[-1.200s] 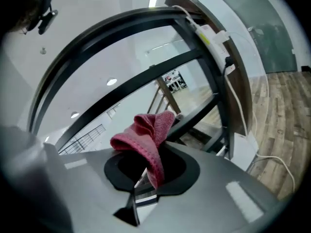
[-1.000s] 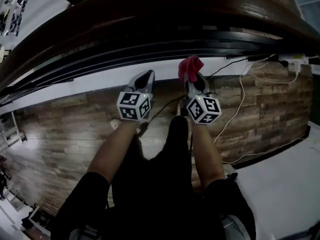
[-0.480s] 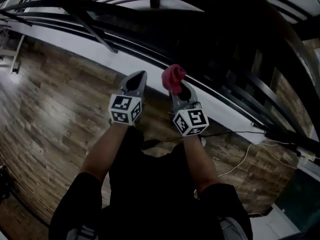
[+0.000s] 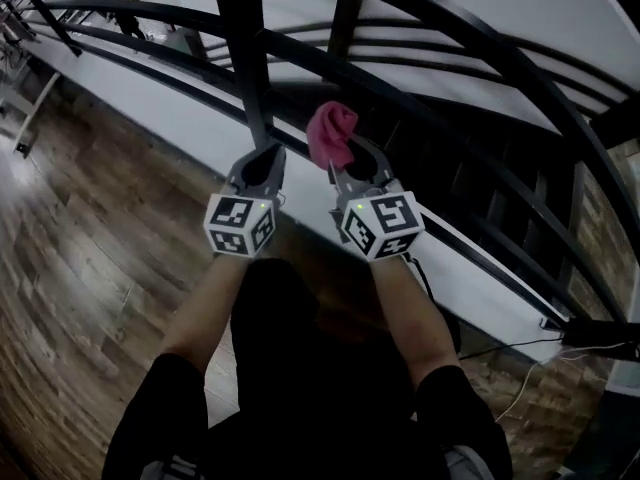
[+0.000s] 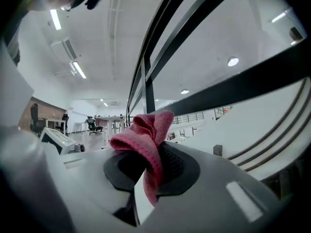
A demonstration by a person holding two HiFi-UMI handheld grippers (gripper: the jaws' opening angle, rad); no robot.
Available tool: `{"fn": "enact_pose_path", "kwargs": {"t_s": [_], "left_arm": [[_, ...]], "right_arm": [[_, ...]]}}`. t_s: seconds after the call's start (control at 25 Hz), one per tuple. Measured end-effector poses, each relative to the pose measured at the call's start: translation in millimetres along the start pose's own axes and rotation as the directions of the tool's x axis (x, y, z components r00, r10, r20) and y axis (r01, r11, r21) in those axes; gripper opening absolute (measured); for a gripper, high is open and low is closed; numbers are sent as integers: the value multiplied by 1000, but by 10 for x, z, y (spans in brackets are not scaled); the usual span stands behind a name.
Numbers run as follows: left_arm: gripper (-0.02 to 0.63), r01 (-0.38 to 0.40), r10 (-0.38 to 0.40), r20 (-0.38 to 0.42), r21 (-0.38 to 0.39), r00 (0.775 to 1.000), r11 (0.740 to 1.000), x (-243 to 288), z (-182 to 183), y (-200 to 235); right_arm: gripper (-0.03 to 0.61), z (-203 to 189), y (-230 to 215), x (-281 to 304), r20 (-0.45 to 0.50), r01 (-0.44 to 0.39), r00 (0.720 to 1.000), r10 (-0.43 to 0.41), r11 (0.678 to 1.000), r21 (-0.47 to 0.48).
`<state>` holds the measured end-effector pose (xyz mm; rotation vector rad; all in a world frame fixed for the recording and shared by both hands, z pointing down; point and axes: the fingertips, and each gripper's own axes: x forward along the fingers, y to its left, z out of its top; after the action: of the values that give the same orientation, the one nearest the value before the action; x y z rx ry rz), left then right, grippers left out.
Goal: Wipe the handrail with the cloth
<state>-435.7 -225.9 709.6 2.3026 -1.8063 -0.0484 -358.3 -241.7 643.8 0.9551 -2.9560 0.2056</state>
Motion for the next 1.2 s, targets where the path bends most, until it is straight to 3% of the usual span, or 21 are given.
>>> {"fn": "enact_pose_path", "kwargs": {"t_s": [0.16,0.4,0.52,0.72,0.88,1.08,1.2], "left_arm": [[0,24,-25,7,27,1000,999,76,-87,244],[0,26,-27,-19,-40,999,999,-21,-159,463],[0,28,-31,-33,-71,999,997,-30,-268,539],[0,1,-5,-49,-76,999,997,7,-307,625],[0,-19,12,-78,-89,997,996,84,-340,773],[0,-43,34,-86,-108,996,993,117,-394,776],[0,-43,33,-95,-106,995,993,143,-378,865]], "right_arm": [[49,-96,-18,403,-30,56,998,-56,998,-4],[51,-217,-178,906,-126,127,986,-110,983,131],[51,-344,-281,1180,-192,184,968,-159,976,118],[51,-420,-378,1363,-320,230,913,-253,967,-109],[51,-553,-306,1569,-419,180,864,-280,948,-262],[51,-615,-344,1540,-464,130,831,-307,918,-373],[51,-629,-297,1644,-489,88,806,-333,885,-457]]}}
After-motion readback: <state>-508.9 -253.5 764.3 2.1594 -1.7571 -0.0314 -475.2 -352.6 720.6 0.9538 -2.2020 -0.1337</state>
